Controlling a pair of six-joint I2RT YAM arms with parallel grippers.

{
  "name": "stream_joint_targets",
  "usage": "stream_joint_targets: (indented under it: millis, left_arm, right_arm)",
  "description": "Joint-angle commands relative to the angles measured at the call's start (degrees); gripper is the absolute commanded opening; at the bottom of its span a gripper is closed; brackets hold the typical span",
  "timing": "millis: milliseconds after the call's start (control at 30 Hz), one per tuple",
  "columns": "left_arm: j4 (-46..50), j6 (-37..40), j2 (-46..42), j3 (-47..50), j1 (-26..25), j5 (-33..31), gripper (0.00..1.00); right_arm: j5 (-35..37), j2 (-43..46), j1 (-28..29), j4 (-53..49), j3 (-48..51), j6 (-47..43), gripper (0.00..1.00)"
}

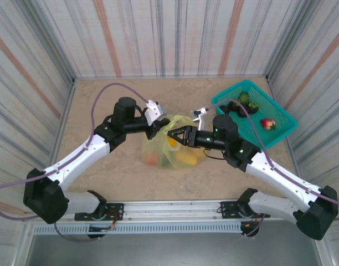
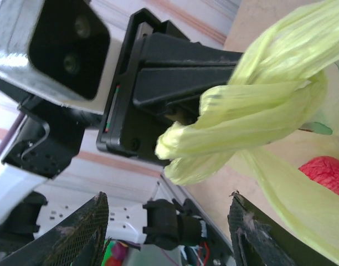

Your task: Place the fake fruits into the plastic bag and tie a complex knot

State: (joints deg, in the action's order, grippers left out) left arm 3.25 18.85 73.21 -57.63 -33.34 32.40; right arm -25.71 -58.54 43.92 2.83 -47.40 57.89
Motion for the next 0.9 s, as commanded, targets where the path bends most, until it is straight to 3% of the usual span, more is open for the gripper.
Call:
stream_joint_targets:
  millis: [0, 400, 667, 867]
  left_arm:
    - [0.7, 1.3, -1.8, 0.2, 0.2, -0.7, 0.0]
    - [0.9, 1.1, -2.5, 0.2, 0.0, -0.8, 0.0]
    - [1.6, 1.9, -3.1, 0.7, 0.0, -0.8, 0.0]
    - [1.9, 2.7, -3.4, 0.9, 0.0, -0.8, 0.0]
  right_arm:
    - [1.8, -1.5, 1.3, 2.6, 0.3, 4.6, 0.59]
    - [3.0, -7.3, 2.9, 4.8, -3.0, 4.1, 0.49]
    - [3.7, -7.8, 1.9, 5.6, -4.2, 3.4, 0.48]
    - [3.4, -8.6, 1.8, 6.4, -4.7, 3.9, 0.34]
